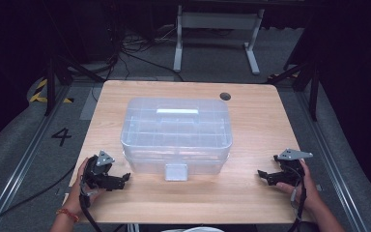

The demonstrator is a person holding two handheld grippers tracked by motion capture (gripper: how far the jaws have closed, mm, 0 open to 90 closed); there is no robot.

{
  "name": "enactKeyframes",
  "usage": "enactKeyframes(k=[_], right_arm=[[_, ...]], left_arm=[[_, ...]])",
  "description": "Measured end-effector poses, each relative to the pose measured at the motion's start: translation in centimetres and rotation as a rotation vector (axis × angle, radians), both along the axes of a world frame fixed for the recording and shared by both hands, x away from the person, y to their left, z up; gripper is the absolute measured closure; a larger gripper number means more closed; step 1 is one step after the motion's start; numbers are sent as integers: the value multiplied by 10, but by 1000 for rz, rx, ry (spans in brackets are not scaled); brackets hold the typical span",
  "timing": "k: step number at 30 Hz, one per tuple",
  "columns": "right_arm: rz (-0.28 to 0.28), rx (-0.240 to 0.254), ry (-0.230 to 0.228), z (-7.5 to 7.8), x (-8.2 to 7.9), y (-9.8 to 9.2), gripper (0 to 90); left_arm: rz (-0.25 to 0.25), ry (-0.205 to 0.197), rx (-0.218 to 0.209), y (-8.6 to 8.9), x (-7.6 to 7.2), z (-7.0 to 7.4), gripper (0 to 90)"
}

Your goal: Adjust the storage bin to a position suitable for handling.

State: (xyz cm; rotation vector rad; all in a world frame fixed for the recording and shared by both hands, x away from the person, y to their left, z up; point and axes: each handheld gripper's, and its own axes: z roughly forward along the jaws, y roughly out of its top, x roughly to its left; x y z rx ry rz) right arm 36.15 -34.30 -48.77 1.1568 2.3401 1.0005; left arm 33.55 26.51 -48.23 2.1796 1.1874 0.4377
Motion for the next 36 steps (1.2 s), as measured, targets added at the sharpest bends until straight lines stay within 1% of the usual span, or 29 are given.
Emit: enactKeyframes(k=[1,7,8,10,12,14,15,16,18,20,21,23,25,26,27,28,29,30,31,32,33,34,35,36], right_arm=[[1,-1,0,0,0,0,48],[1,-2,1,0,0,0,48],[4,-3,4,0,0,0,45],[7,-4,9,1,1,0,45],[7,-8,11,1,1,0,55],[-5,-5,10,2,1,-1,104],[-9,4,8,3,0,-2,158],[-9,6,5,4,0,-2,184],[-9,2,4,5,0,-2,190],[20,-11,-6,7,-1,2,200],[27,-17,-18,8,-2,3,203],[40,-11,-39,11,-3,5,223],[45,-12,-47,12,-3,6,232],[61,-21,-73,15,-4,9,250],[68,-29,-90,17,-5,11,262],[75,-32,-98,19,-4,13,268],[79,-5,-87,23,-3,14,271],[79,-5,-87,23,-3,14,271],[78,24,-96,27,-3,14,282],[73,72,-119,38,-3,14,281],[75,85,-128,41,-3,15,279],[77,83,-137,43,-4,16,277],[77,83,-137,43,-4,16,277],[84,69,-156,49,-7,20,275]], left_arm=[[3,6,-8,-1,0,0,4],[4,3,-2,-1,0,0,4],[-4,2,-7,0,1,0,4],[-21,0,1,1,3,0,4],[-38,-5,0,2,4,0,4],[-46,-5,-6,2,6,0,4],[-52,-1,-2,3,6,0,5],[-49,-2,-8,3,7,0,5],[-54,-5,-3,3,8,0,6],[-61,1,0,4,9,0,7],[-62,1,1,4,9,0,7],[-62,1,1,4,9,0,7],[-61,-1,0,4,9,0,7],[-61,-2,0,4,9,0,8],[-62,0,1,4,9,0,8],[-62,1,0,4,9,0,8],[-62,1,1,4,9,0,8],[-62,1,1,4,9,0,7],[-62,1,1,4,9,0,7],[-62,-1,1,4,9,0,8],[-62,1,1,4,9,0,7],[-61,-1,1,4,9,0,8],[-61,-1,1,4,9,0,7],[-62,1,1,4,9,0,7]])
